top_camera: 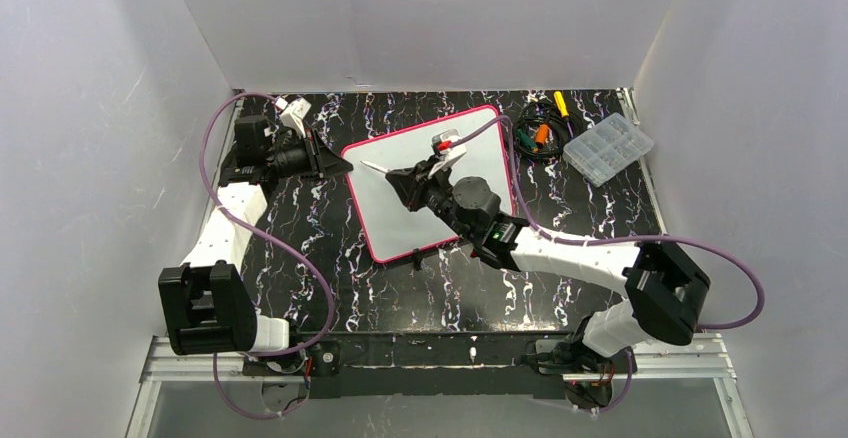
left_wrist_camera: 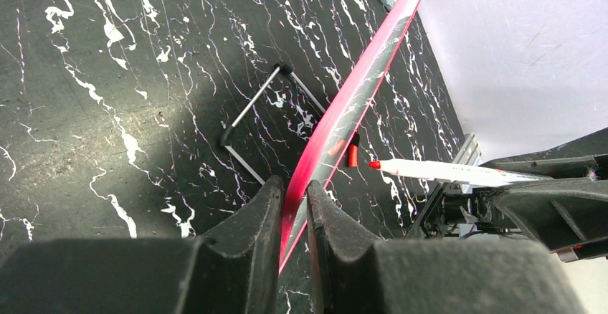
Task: Write a sentence on the whiteboard
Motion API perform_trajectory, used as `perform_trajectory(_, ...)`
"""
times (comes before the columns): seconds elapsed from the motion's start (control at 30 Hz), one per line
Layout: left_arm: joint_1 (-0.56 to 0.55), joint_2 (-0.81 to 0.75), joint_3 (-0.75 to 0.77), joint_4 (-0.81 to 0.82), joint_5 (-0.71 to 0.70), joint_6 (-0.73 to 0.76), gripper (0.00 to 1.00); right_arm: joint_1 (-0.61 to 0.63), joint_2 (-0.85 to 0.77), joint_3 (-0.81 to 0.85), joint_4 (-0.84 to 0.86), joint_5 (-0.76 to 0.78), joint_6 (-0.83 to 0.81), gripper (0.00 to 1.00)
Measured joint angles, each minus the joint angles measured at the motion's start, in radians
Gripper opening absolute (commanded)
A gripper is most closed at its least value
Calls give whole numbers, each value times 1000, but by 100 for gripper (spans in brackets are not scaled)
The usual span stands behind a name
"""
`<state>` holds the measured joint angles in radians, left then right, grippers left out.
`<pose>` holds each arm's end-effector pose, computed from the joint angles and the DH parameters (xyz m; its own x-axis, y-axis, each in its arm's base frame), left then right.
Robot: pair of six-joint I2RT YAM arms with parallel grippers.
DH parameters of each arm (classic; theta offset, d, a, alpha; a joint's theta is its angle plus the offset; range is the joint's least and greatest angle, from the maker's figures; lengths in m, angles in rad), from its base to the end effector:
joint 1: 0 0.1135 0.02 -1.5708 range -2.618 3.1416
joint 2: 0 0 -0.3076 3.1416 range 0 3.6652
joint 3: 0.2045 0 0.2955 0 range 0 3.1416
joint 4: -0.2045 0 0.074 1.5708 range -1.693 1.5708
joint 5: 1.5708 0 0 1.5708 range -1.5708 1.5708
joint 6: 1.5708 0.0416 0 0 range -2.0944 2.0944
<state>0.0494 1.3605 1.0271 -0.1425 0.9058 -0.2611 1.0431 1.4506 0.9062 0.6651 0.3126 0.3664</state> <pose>0.3386 -0.0160 0.3307 -0.6145 -0.1899 -0.7657 0.5274 0.6229 -0.5778 0.1996 0.3171 0.3340 -0.1828 0.3633 -0.9136 -0.6457 0.6563 0.3902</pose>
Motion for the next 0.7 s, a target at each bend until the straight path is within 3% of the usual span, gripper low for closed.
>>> perform_trajectory(0.1,-1,-1,-3,4,0,7,0,5,11,4,5,11,-8,1)
perform_trajectory(0.7,-21,-36,-20,15,-24,45,0,18,23,7,51,64,-31,1)
